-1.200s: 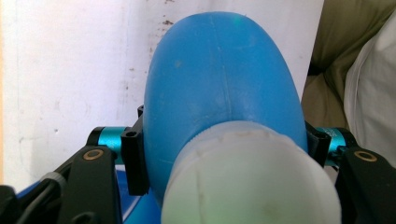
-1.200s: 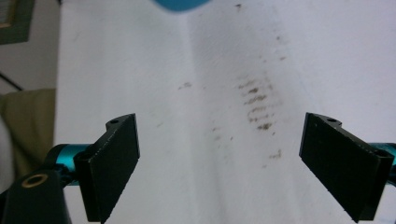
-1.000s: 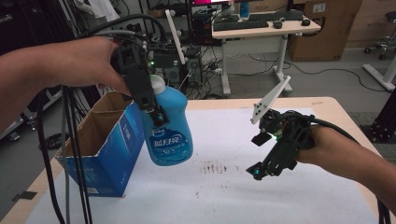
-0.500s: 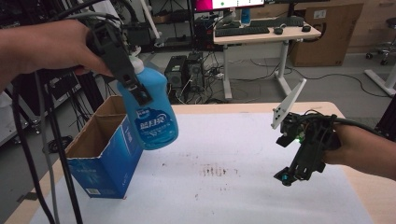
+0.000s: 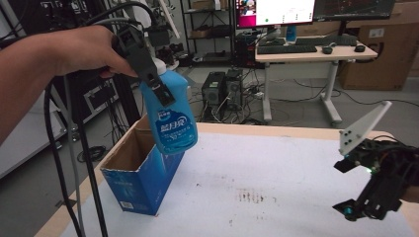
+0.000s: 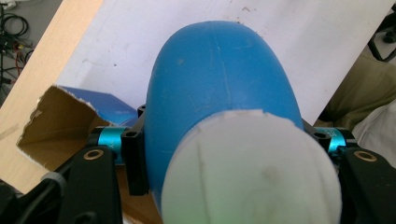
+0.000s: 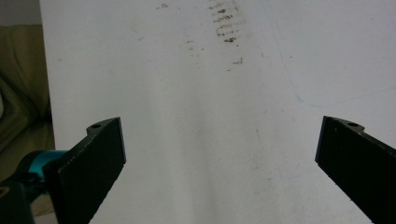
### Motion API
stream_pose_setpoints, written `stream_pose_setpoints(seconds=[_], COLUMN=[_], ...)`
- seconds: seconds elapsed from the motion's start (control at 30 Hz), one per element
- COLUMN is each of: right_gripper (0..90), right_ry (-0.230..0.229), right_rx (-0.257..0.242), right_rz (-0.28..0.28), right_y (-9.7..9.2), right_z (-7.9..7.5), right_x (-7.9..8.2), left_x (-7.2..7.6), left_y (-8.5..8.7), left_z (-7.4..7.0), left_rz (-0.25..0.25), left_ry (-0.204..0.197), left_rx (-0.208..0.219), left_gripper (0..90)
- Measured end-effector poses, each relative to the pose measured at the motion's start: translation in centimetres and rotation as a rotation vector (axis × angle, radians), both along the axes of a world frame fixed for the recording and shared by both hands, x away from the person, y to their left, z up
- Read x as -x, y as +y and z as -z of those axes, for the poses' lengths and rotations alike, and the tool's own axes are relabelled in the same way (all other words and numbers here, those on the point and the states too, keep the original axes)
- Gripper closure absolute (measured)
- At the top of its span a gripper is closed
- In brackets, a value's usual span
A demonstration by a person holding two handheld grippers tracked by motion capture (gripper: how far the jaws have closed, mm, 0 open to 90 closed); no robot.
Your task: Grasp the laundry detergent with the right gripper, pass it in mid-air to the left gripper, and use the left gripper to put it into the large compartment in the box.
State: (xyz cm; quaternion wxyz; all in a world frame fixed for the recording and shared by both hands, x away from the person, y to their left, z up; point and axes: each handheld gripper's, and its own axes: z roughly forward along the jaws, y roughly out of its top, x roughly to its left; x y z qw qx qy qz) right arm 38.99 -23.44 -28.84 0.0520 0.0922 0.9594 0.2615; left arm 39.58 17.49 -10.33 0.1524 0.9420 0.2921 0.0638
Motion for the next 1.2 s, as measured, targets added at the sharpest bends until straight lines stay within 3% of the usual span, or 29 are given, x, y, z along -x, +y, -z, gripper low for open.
stream_pose_setpoints(seconds=[0.2,0.47,0.7,1.2], right_gripper=[0.8,0.8,0.8,0.8], right_ry=[0.036,0.055,0.056,0.059], right_rx=[0.021,0.027,0.016,0.044], right_rz=[0.027,0.063,0.063,0.068], right_y=[-0.6,-1.6,-2.1,-1.5], right_z=[0.3,0.3,-0.6,-1.2], right_x=[0.0,0.3,0.7,0.6], left_x=[0.5,0.8,0.6,0.0], left_y=[1.8,5.2,7.2,10.2], left_z=[-0.4,-0.6,0.0,1.7], left_rz=[-0.003,-0.052,-0.071,-0.093], left_ry=[0.003,-0.021,-0.039,-0.061], left_rx=[-0.007,-0.014,-0.049,-0.049], left_gripper=[37.2,37.3,37.3,37.6])
